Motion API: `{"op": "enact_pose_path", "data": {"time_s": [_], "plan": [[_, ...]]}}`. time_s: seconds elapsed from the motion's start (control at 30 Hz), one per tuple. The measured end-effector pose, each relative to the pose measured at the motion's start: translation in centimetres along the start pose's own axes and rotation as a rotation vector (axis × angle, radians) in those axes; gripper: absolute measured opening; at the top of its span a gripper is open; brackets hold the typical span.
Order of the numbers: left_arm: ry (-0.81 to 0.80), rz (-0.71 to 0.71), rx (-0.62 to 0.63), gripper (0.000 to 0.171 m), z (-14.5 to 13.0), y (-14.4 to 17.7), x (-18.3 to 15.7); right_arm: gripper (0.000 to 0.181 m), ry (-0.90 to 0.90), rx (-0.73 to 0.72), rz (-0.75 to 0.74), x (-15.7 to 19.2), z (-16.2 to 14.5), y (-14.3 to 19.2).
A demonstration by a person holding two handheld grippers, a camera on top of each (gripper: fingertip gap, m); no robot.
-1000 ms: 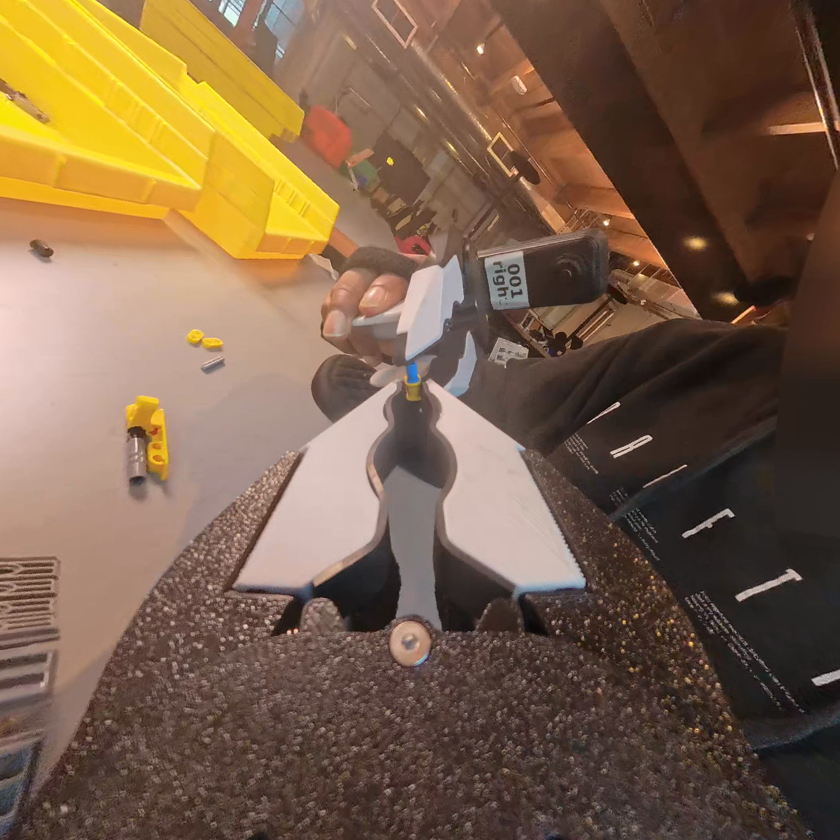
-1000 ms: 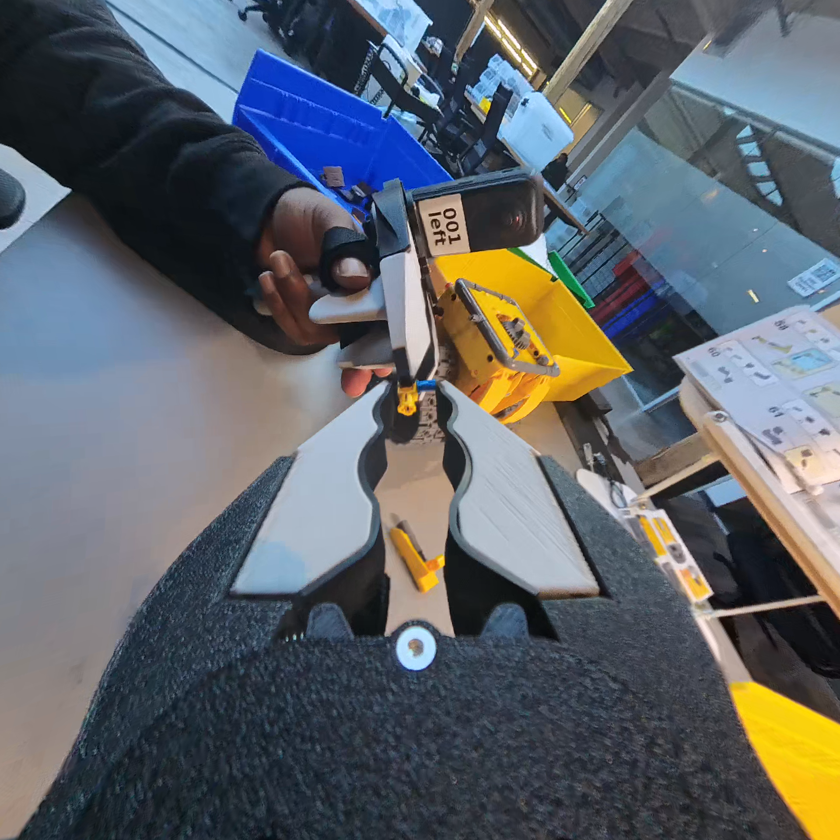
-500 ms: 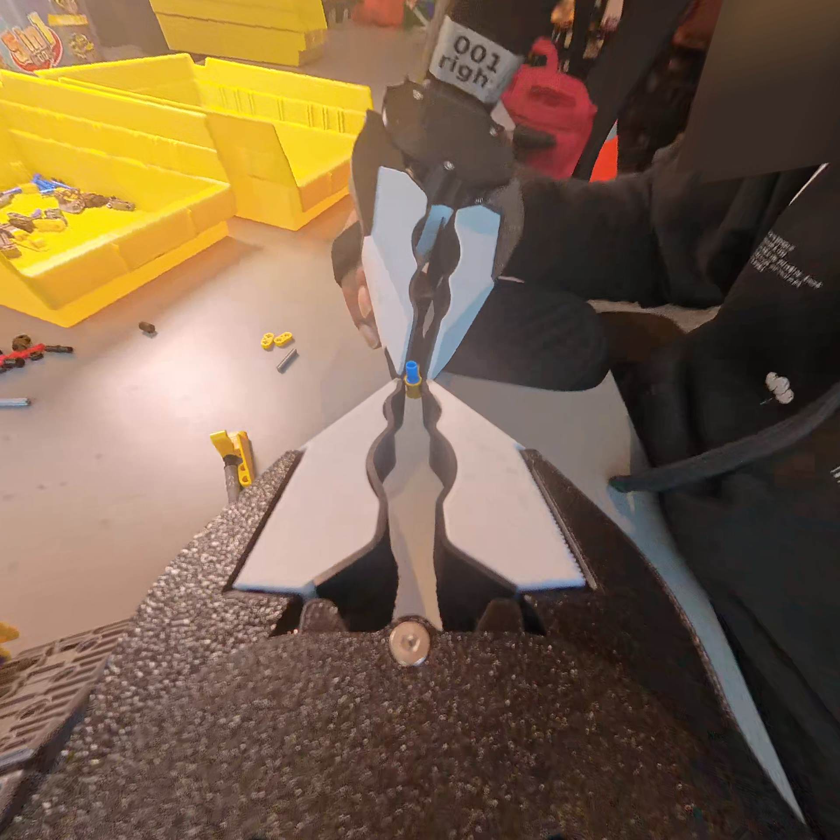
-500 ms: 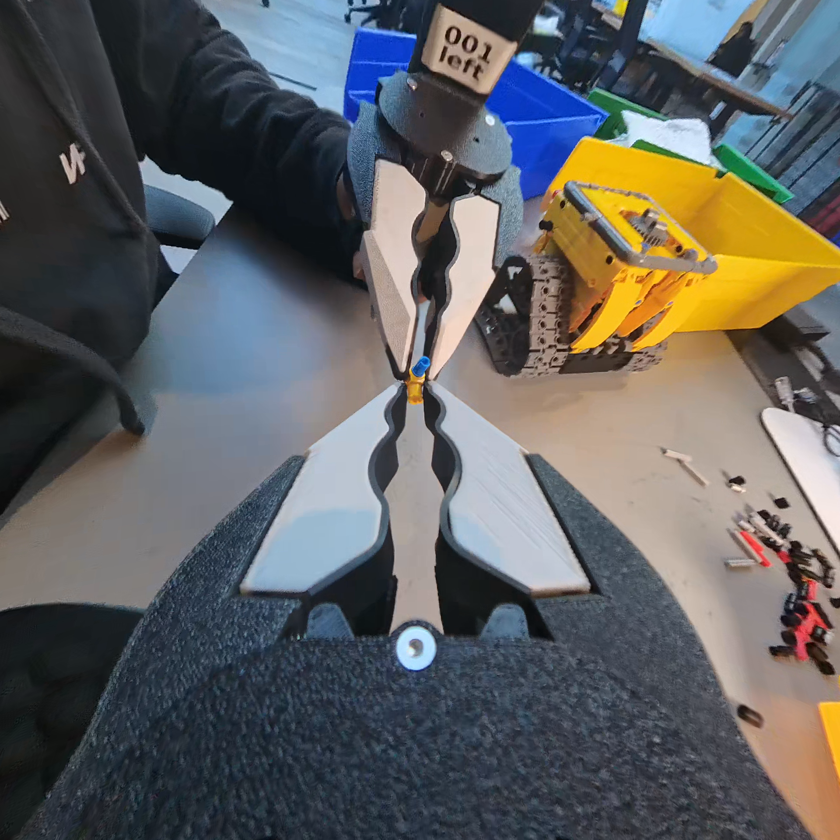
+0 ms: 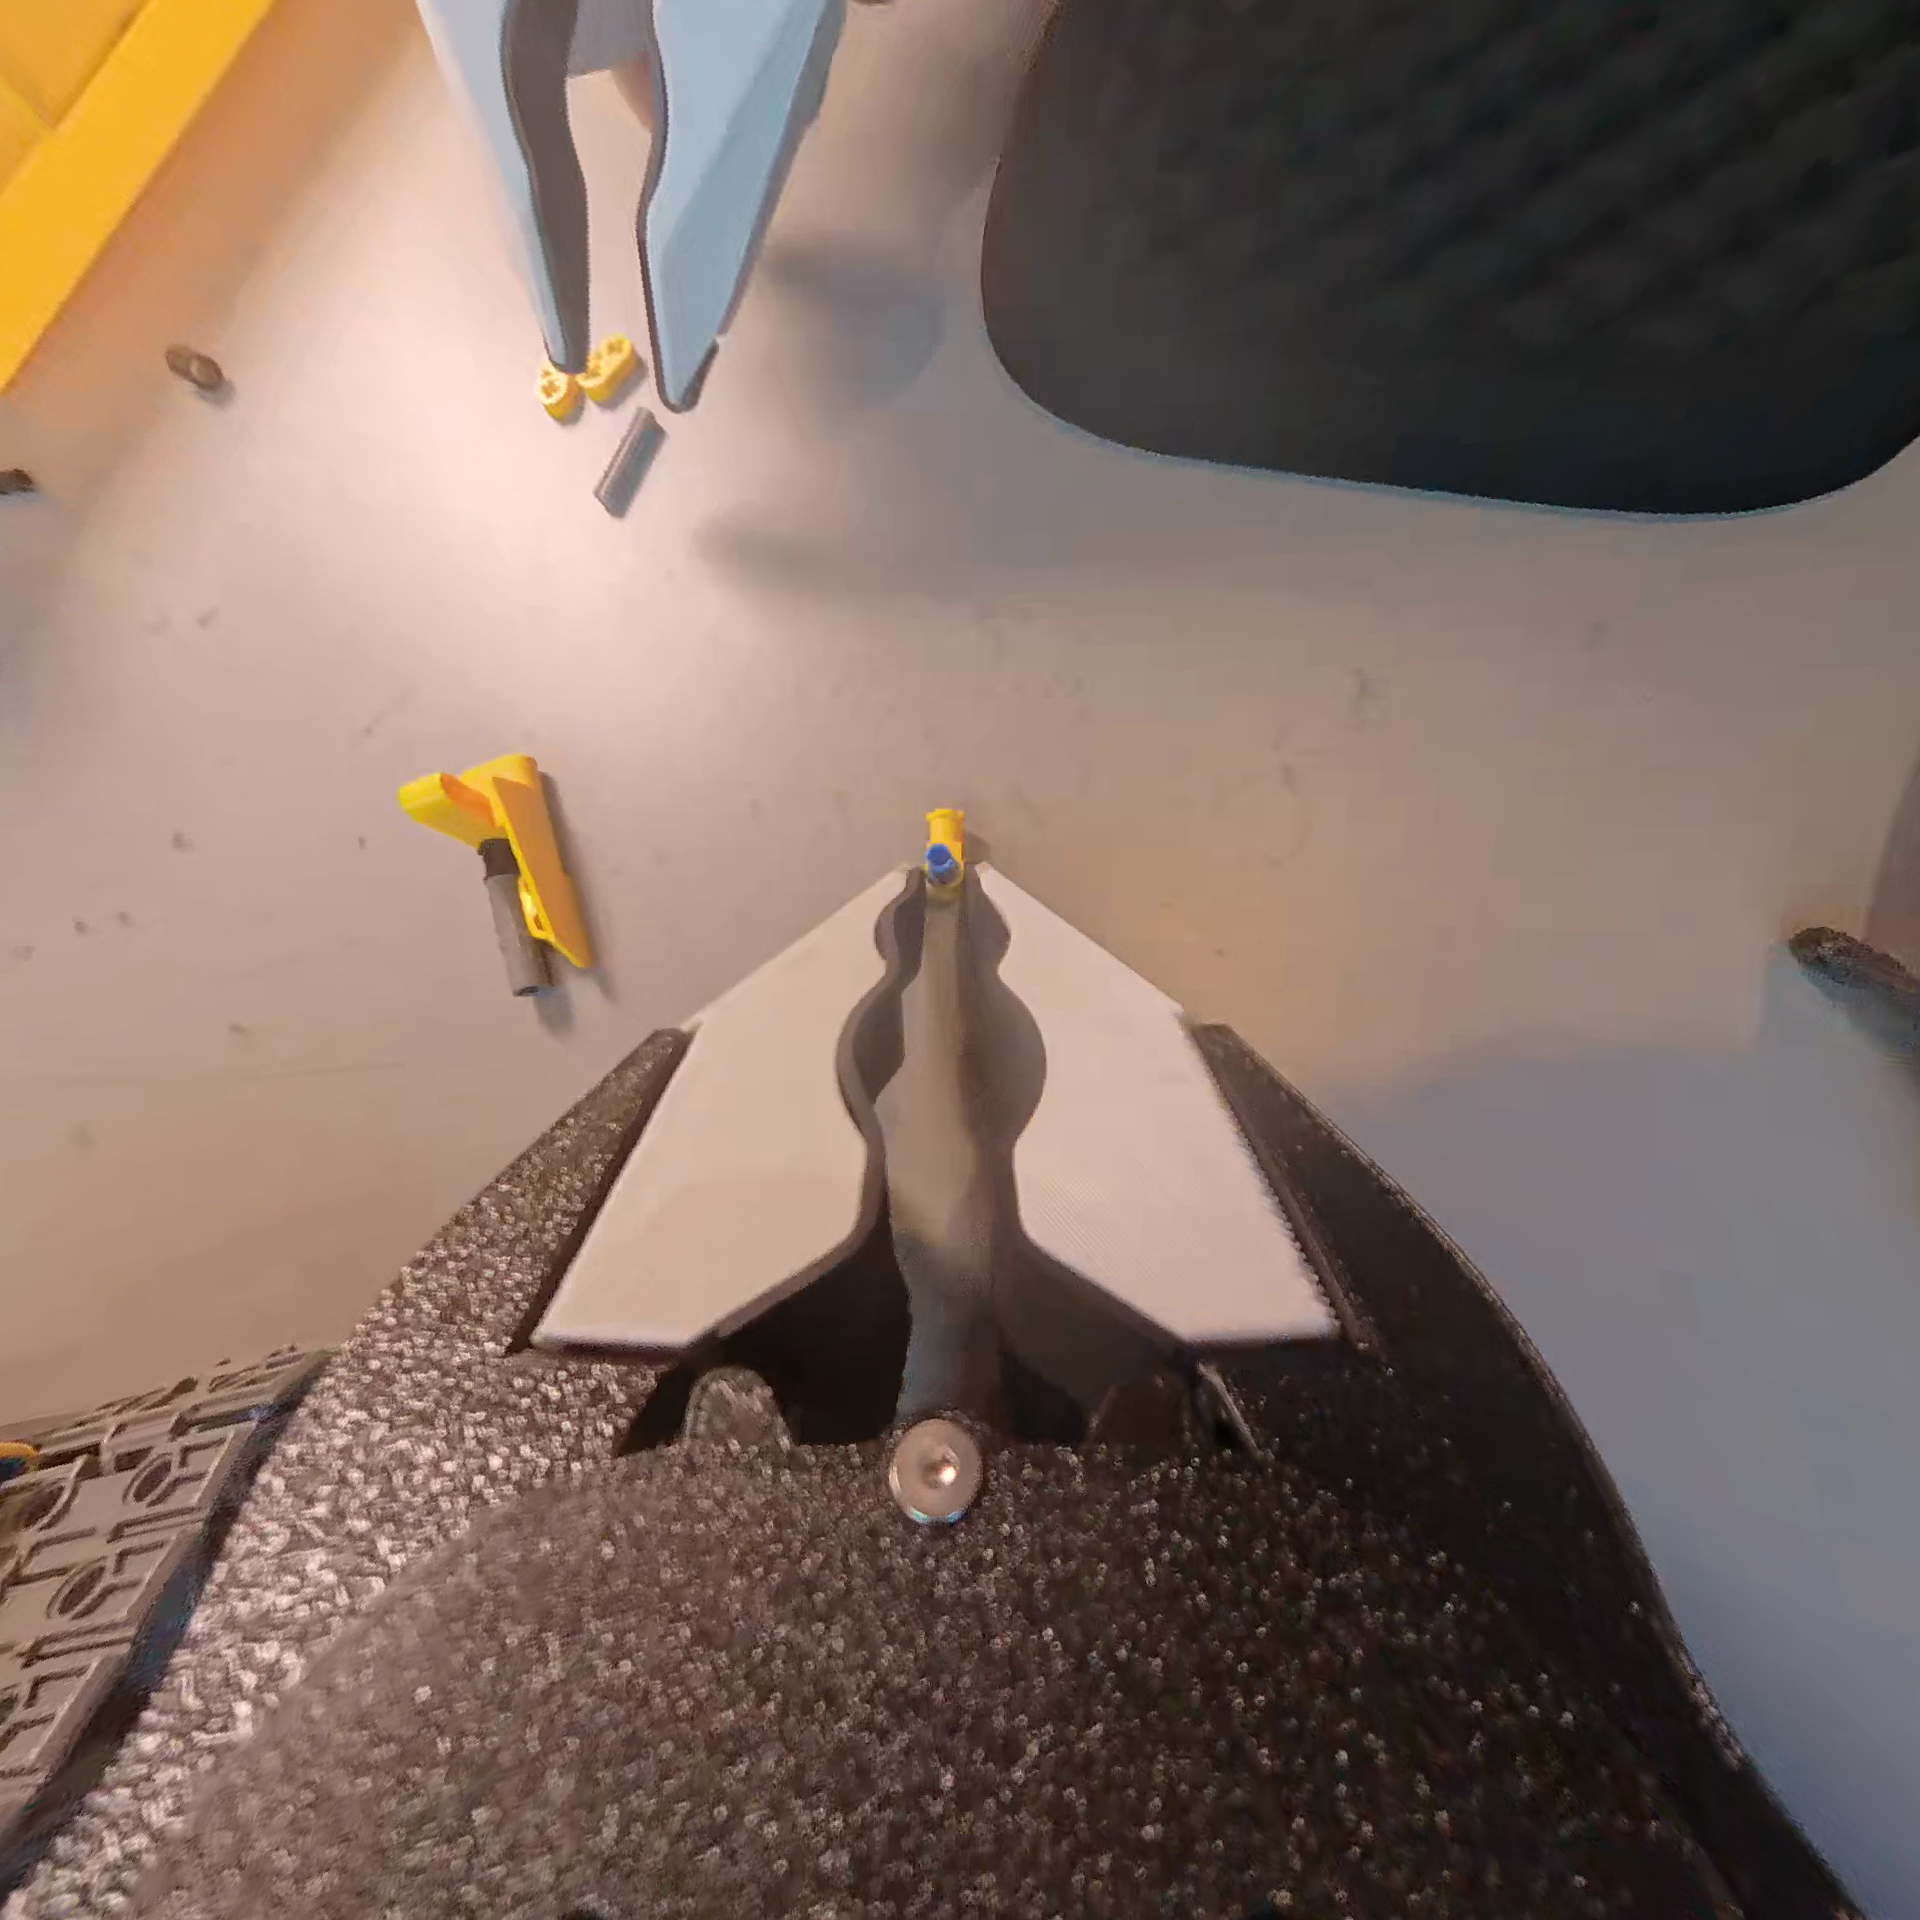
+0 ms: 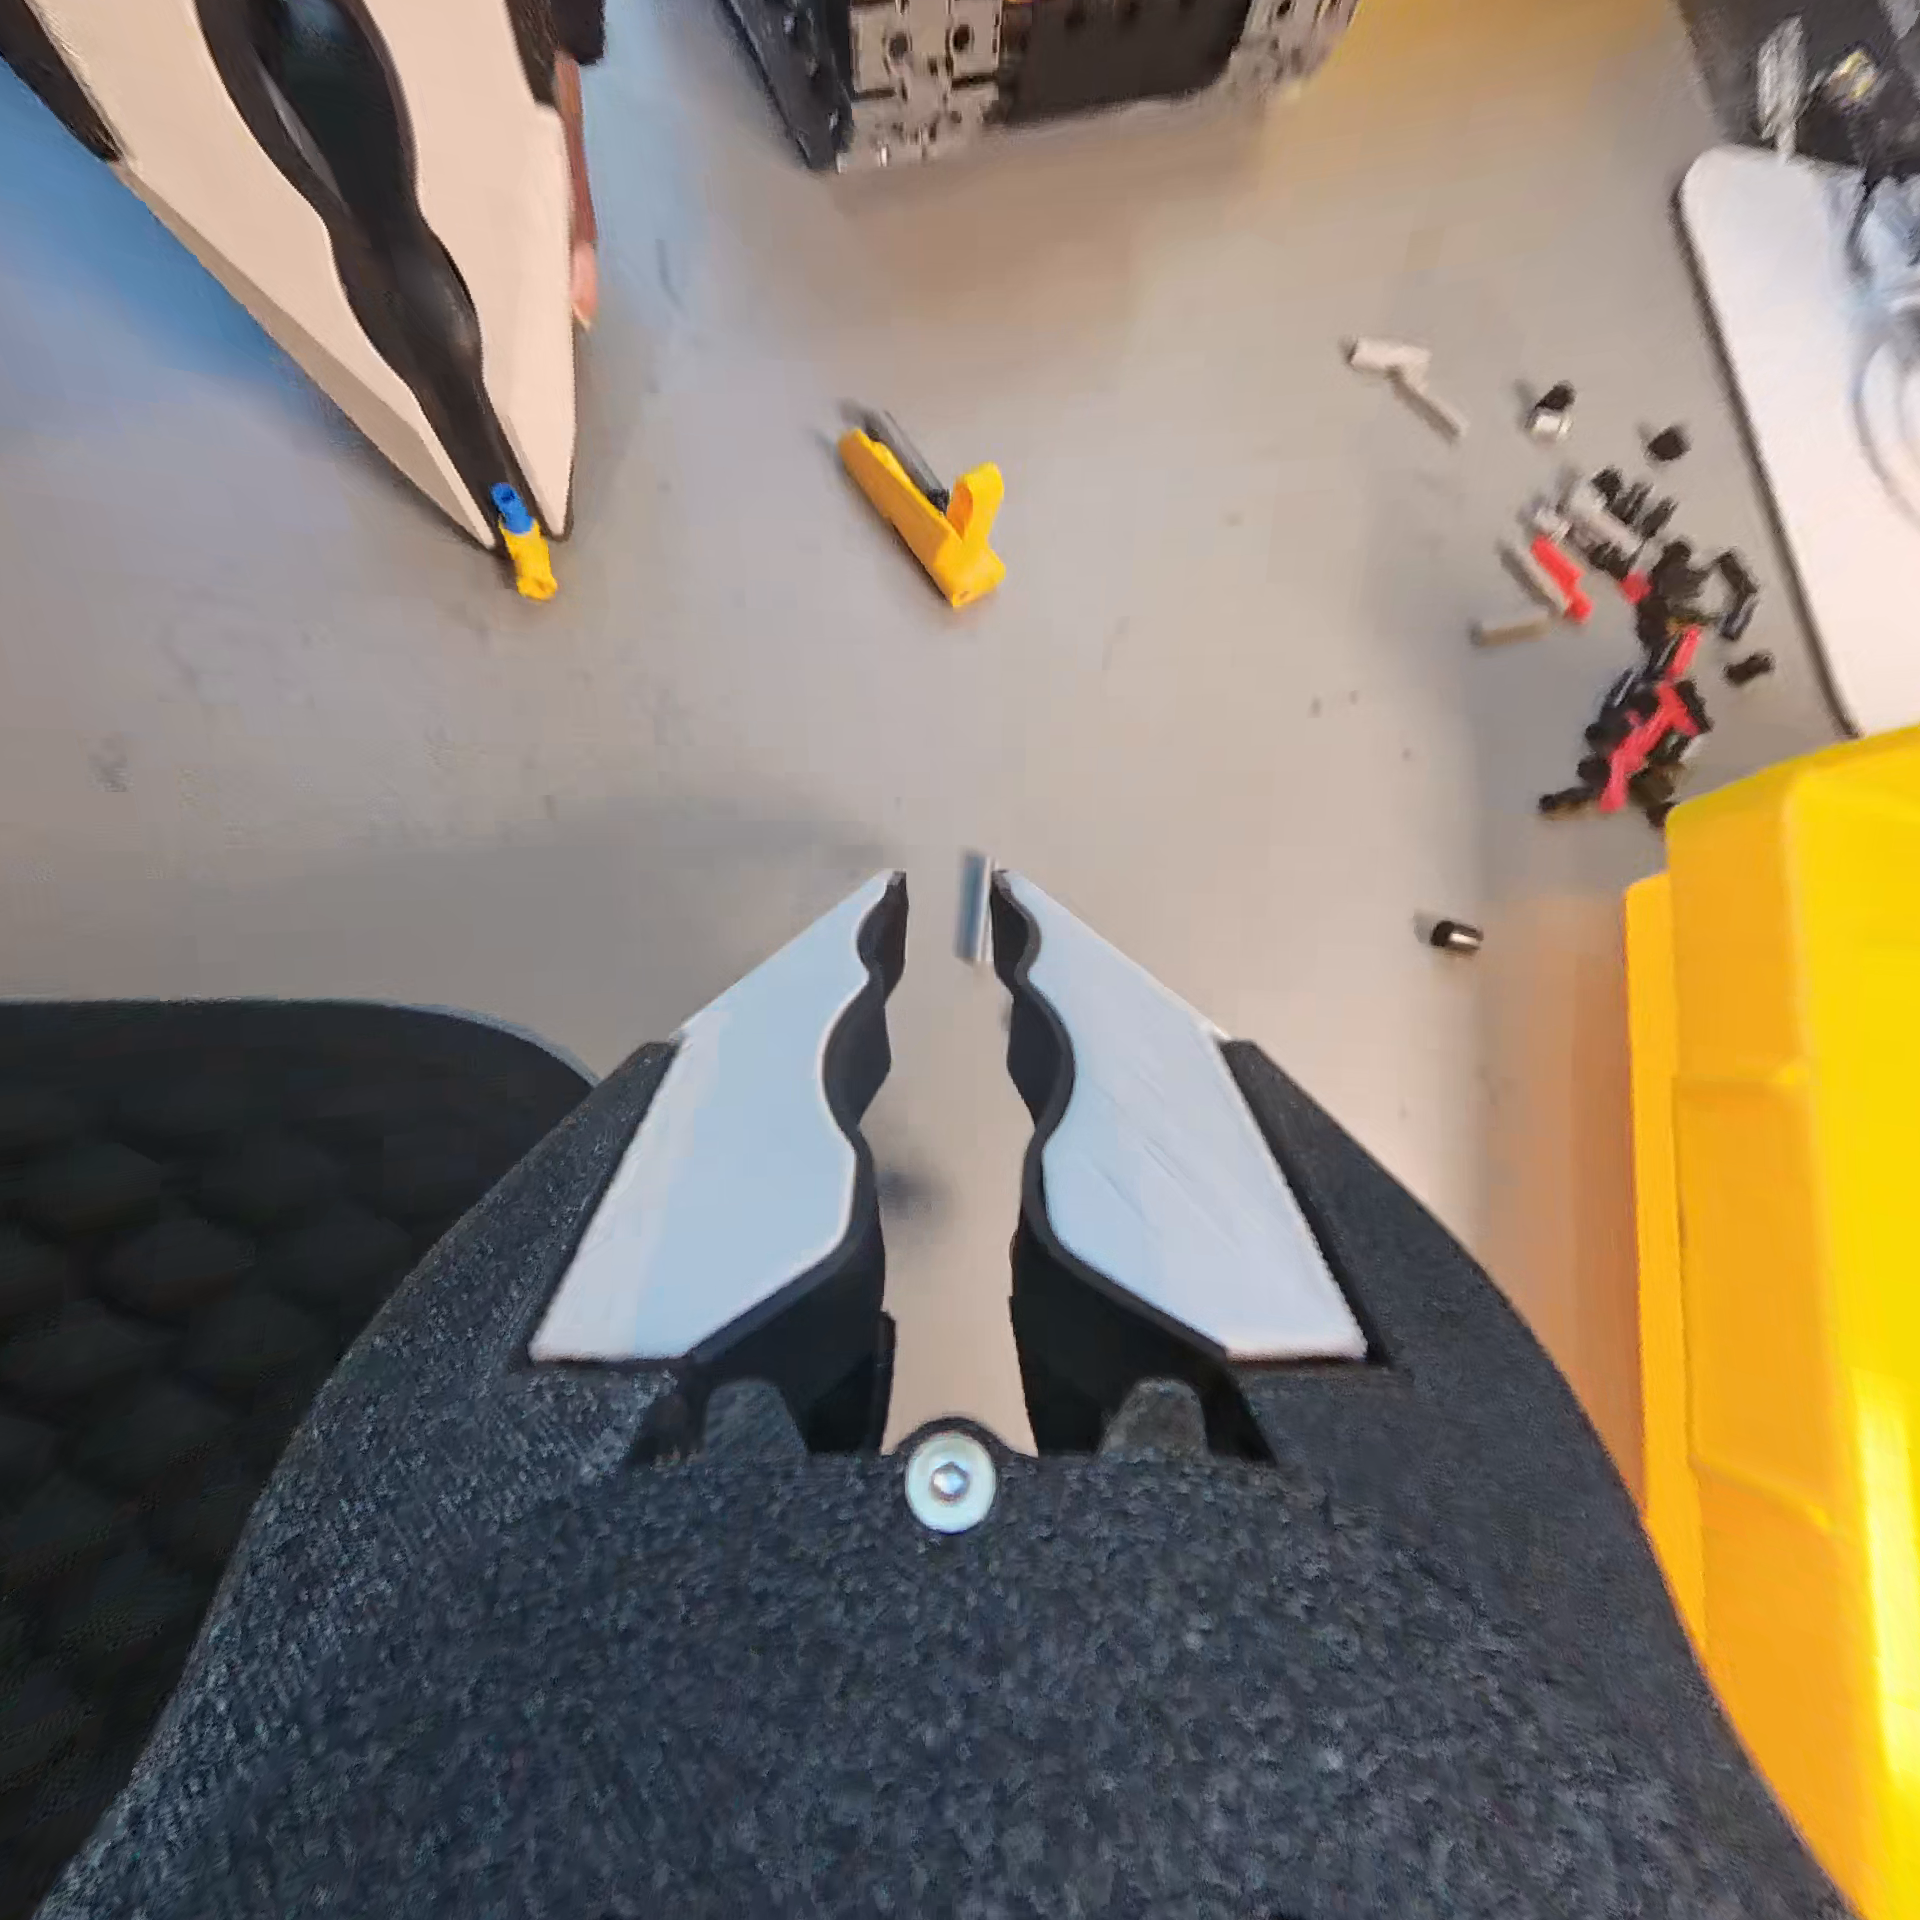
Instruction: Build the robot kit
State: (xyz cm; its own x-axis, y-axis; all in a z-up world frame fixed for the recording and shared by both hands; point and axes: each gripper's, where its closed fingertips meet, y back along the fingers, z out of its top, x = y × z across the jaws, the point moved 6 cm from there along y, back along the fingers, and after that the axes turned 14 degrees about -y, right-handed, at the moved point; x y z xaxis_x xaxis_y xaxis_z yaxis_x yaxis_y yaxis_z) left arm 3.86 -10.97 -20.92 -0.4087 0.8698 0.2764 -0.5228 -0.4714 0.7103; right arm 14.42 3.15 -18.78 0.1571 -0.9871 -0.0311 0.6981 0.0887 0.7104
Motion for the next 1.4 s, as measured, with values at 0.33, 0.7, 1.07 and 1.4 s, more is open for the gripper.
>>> {"op": "enact_pose_path", "data": {"time_s": [0.33,0.7,1.07,1.4], "plan": [[0.032,-0.023,-0.092,0.016,0.5,1.1,0.1,0.003,-0.068,0.119,0.125,-0.7,-0.2,-1.9],[0.009,-0.036,-0.007,0.002,0.0,0.2,-0.3,0.002,0.021,0.107,0.175,5.4,0.2,-2.0],[0.095,-0.057,-0.067,0.000,0.1,0.8,0.4,0.003,0.018,0.079,0.198,5.3,0.4,-2.4],[0.207,-0.085,-0.190,0.000,0.4,2.1,1.6,0.010,0.022,0.022,0.199,5.3,0.5,-2.2]]}}
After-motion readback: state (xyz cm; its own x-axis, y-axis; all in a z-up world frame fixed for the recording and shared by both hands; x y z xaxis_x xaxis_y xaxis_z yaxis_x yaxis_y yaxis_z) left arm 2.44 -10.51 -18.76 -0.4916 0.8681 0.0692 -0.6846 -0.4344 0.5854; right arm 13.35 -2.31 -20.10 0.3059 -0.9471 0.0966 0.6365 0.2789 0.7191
